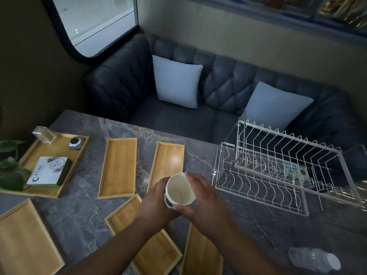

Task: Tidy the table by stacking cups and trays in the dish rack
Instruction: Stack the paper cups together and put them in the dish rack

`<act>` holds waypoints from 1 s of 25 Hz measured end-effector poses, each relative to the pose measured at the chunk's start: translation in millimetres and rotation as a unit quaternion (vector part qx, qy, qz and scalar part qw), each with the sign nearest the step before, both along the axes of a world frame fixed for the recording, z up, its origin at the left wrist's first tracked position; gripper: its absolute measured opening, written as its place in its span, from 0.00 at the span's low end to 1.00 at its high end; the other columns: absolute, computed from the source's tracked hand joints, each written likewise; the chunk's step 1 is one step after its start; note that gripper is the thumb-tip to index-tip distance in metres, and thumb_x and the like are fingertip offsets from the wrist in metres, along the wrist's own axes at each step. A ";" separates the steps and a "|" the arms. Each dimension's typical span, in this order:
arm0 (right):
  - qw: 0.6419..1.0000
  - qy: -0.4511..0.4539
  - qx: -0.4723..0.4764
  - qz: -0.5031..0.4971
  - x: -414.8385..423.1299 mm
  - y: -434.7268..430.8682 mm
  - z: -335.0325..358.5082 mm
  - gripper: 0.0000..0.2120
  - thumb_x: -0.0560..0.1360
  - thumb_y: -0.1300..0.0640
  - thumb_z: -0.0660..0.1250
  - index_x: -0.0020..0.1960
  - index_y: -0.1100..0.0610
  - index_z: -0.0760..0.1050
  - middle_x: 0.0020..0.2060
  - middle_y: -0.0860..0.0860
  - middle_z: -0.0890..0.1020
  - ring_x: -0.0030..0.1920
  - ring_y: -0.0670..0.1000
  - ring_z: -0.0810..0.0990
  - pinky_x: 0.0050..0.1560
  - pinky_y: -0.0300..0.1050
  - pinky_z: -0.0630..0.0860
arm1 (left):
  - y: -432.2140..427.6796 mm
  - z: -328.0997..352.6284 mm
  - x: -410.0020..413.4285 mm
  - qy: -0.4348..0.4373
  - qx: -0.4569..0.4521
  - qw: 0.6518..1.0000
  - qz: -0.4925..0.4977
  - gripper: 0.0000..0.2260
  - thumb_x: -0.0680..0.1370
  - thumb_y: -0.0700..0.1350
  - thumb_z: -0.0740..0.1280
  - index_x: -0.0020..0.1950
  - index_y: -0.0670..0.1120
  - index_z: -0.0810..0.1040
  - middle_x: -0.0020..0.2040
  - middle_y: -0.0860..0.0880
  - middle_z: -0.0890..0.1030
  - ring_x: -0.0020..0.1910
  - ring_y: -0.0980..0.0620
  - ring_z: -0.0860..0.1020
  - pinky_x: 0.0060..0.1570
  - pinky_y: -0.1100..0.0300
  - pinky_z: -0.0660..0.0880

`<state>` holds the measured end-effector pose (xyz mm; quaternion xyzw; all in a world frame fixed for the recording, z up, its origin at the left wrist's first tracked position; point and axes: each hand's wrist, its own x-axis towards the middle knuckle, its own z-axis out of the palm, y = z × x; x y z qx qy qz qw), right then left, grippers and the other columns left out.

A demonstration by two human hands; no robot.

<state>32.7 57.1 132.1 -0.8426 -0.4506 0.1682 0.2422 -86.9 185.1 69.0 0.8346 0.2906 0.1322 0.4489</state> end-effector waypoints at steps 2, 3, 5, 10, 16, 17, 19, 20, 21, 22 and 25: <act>1.000 0.024 0.003 -0.015 -3.7 4.1 -5.0 0.45 0.67 0.31 0.68 0.78 0.42 0.55 0.74 0.37 0.63 0.70 0.41 0.66 0.64 0.36 0.65 | 6.0 -1.2 -2.3 0.014 0.008 1.000 -0.011 0.34 0.63 0.63 0.77 0.64 0.74 0.64 0.57 0.69 0.76 0.53 0.66 0.77 0.41 0.70 0.71; 0.999 0.036 0.003 -0.024 -6.1 6.5 -7.3 0.45 0.66 0.31 0.69 0.78 0.42 0.56 0.74 0.37 0.63 0.70 0.41 0.67 0.65 0.38 0.67 | 9.5 -3.4 -4.1 0.021 0.010 1.000 -0.017 0.35 0.63 0.62 0.77 0.65 0.71 0.65 0.58 0.68 0.77 0.53 0.65 0.77 0.42 0.70 0.71; 0.998 0.054 -0.005 -0.040 -12.1 11.6 -9.3 0.45 0.66 0.34 0.72 0.78 0.42 0.57 0.73 0.39 0.65 0.69 0.44 0.70 0.65 0.43 0.71 | 15.9 -9.8 -8.3 0.030 0.008 0.999 -0.027 0.35 0.62 0.61 0.77 0.67 0.67 0.66 0.58 0.66 0.77 0.54 0.61 0.78 0.43 0.70 0.70; 0.993 0.064 0.042 -0.087 -17.1 21.9 7.5 0.42 0.65 0.40 0.76 0.75 0.42 0.63 0.68 0.38 0.69 0.65 0.40 0.72 0.61 0.37 0.72 | 25.1 -3.5 -8.7 -0.013 -0.021 0.999 -0.032 0.35 0.62 0.63 0.76 0.64 0.75 0.62 0.56 0.70 0.77 0.54 0.68 0.77 0.43 0.70 0.74; 0.960 0.158 0.174 -0.151 14.4 -0.9 61.1 0.42 0.61 0.38 0.79 0.71 0.32 0.64 0.64 0.33 0.73 0.62 0.33 0.74 0.52 0.25 0.74 | 18.8 63.4 24.4 -0.096 0.003 0.994 -0.048 0.34 0.65 0.66 0.76 0.68 0.70 0.65 0.63 0.66 0.78 0.57 0.65 0.78 0.49 0.66 0.78; 0.951 0.186 0.200 -0.148 22.2 -6.8 70.0 0.42 0.61 0.40 0.80 0.70 0.31 0.65 0.64 0.34 0.75 0.61 0.34 0.76 0.50 0.25 0.75 | 14.9 77.4 32.0 -0.108 0.008 0.993 -0.052 0.35 0.65 0.67 0.75 0.69 0.70 0.65 0.63 0.66 0.78 0.58 0.64 0.78 0.50 0.66 0.78; 0.940 0.206 0.230 -0.143 39.0 -21.7 89.2 0.42 0.61 0.41 0.81 0.70 0.30 0.64 0.63 0.33 0.76 0.62 0.37 0.78 0.49 0.28 0.77 | 4.5 102.9 49.8 -0.129 0.018 0.990 -0.060 0.35 0.65 0.67 0.75 0.68 0.72 0.65 0.63 0.67 0.77 0.57 0.64 0.79 0.50 0.66 0.78; 0.940 0.199 0.237 -0.143 46.4 -28.2 98.4 0.42 0.61 0.41 0.81 0.69 0.30 0.65 0.63 0.33 0.77 0.62 0.38 0.78 0.49 0.30 0.78 | 0.0 112.6 58.7 -0.135 0.018 0.989 -0.063 0.35 0.64 0.66 0.76 0.68 0.72 0.65 0.62 0.67 0.78 0.57 0.64 0.79 0.51 0.65 0.79; 0.941 0.183 0.245 -0.145 54.4 -35.3 107.1 0.41 0.61 0.41 0.81 0.69 0.31 0.66 0.62 0.33 0.77 0.61 0.38 0.79 0.49 0.33 0.79 | -4.6 120.2 68.0 -0.136 0.017 0.988 -0.070 0.35 0.64 0.66 0.77 0.68 0.72 0.66 0.62 0.66 0.78 0.57 0.64 0.78 0.51 0.63 0.79; 0.941 0.167 0.252 -0.151 62.6 -42.2 114.8 0.39 0.61 0.40 0.80 0.67 0.31 0.66 0.61 0.34 0.78 0.59 0.39 0.80 0.49 0.35 0.80 | -8.5 124.5 77.2 -0.131 0.018 0.988 -0.081 0.36 0.63 0.67 0.77 0.68 0.70 0.66 0.62 0.67 0.78 0.58 0.64 0.78 0.52 0.62 0.78; 0.931 0.151 0.280 -0.178 90.3 -64.4 137.4 0.37 0.61 0.41 0.80 0.66 0.34 0.69 0.59 0.37 0.80 0.56 0.41 0.82 0.53 0.44 0.82 | -17.6 119.5 98.7 -0.093 0.044 0.990 -0.096 0.41 0.61 0.73 0.75 0.71 0.67 0.65 0.65 0.69 0.74 0.61 0.69 0.74 0.54 0.64 0.74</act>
